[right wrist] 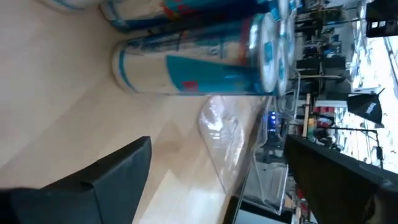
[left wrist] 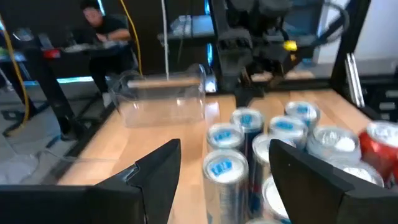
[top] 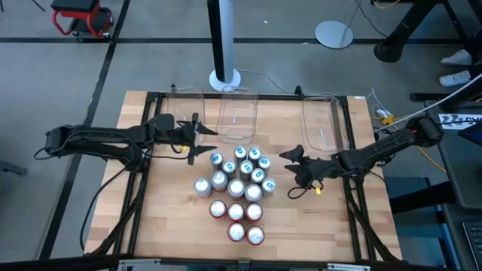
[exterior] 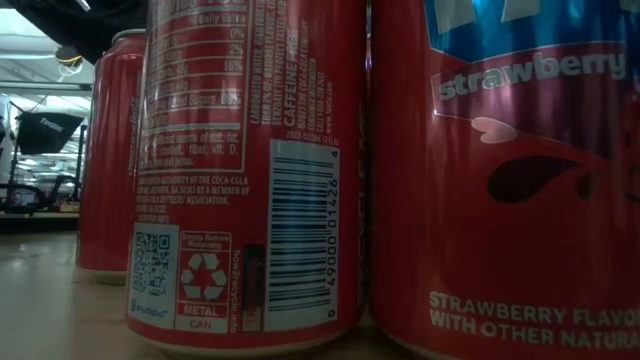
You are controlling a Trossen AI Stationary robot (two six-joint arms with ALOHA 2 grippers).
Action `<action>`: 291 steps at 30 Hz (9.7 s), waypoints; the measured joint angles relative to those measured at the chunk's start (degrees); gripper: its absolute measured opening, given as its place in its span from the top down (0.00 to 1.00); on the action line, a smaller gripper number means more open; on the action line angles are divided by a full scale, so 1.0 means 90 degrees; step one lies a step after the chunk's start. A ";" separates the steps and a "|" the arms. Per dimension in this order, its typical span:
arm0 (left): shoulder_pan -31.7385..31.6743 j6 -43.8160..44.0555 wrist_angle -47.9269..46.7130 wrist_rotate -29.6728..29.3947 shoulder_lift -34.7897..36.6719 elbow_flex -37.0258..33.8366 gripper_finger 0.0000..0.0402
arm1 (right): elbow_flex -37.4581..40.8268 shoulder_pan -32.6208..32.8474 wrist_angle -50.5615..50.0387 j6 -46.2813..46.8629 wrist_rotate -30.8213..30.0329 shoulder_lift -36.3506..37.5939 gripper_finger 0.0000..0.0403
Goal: Sort soda cans
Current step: Put the blue soda can into the left transparent bin
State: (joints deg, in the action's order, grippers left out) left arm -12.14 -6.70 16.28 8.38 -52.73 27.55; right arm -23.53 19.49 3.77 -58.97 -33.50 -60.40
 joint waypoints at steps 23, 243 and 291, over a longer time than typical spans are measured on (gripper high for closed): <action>0.0369 0.0671 -0.1295 0.0022 0.0327 0.0071 0.08 | -0.0131 -0.0191 0.0895 -0.1381 -0.0175 0.0796 0.09; -0.3692 0.1193 -0.4885 -0.1915 -0.2316 0.3743 0.21 | -0.0680 -0.1710 0.2710 -0.2490 0.2339 -0.0134 0.09; 0.0720 0.0666 -0.3692 -0.1814 -0.2057 0.3742 0.17 | -0.0680 -0.1710 0.2696 -0.2488 0.2339 -0.0134 0.09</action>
State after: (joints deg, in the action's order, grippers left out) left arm -5.66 -0.71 -16.95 -7.94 -71.24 61.23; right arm -29.65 4.10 28.03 -81.36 -12.45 -61.60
